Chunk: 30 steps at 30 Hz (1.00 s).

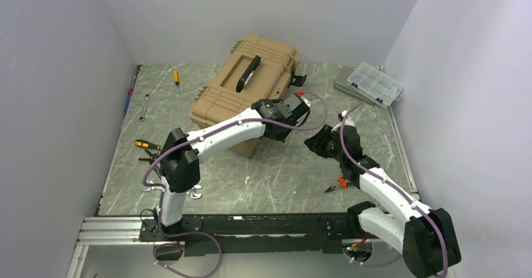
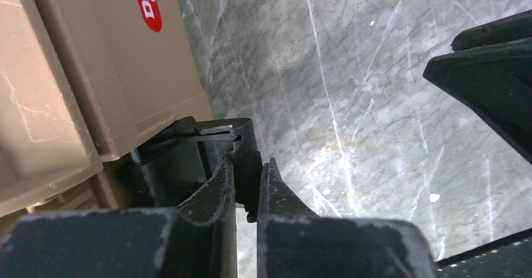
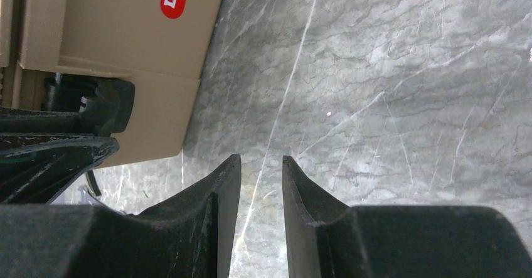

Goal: Pack the tool kit

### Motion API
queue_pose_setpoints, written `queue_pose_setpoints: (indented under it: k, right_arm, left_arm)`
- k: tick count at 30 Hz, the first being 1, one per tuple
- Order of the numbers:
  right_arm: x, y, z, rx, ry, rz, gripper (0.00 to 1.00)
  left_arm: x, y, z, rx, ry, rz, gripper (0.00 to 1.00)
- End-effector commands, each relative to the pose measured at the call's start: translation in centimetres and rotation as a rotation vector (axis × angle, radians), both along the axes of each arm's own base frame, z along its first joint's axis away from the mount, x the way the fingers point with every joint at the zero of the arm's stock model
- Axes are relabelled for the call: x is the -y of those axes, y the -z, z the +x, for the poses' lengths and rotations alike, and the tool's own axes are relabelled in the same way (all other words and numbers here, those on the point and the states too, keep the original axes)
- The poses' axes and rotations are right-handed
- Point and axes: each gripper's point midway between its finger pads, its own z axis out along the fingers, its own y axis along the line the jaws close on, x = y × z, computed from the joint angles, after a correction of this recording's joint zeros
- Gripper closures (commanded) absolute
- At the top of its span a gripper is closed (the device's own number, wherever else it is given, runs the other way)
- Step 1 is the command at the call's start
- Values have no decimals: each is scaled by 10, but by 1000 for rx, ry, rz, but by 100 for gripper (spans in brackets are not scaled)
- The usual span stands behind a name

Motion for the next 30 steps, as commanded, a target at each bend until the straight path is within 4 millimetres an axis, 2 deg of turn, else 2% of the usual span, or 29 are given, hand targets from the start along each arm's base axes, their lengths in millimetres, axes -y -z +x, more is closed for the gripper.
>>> queue_pose_setpoints:
  k: [1, 5, 8, 10, 14, 19, 27, 29, 30]
  right_arm:
    - [-5, -7, 7, 34, -16, 28, 67]
    - [-14, -8, 8, 36, -54, 48, 67]
    - [-24, -11, 7, 54, -114, 74, 63]
    - [-30, -15, 7, 74, -145, 95, 59]
    - [-41, -19, 10, 90, -193, 133, 53]
    - [-58, -24, 18, 92, -244, 204, 52]
    - [-97, -26, 27, 81, -322, 333, 38]
    - [-108, -23, 29, 70, -341, 378, 40]
    - [-114, -21, 29, 58, -348, 397, 45]
  left_arm:
    - [5, -27, -1, 7, 56, -52, 100]
    - [5, -50, -4, -17, 73, -143, 100]
    - [2, -68, -4, -52, 83, -251, 100]
    - [0, -88, -4, -65, 105, -358, 100]
    - [-9, -109, 1, -97, 113, -474, 100]
    - [-22, -121, 7, -87, 99, -492, 100]
    - [-30, -129, 9, -79, 96, -516, 100]
    - [-32, -131, 9, -75, 95, -519, 100]
    - [-32, -132, 10, -74, 95, -522, 100]
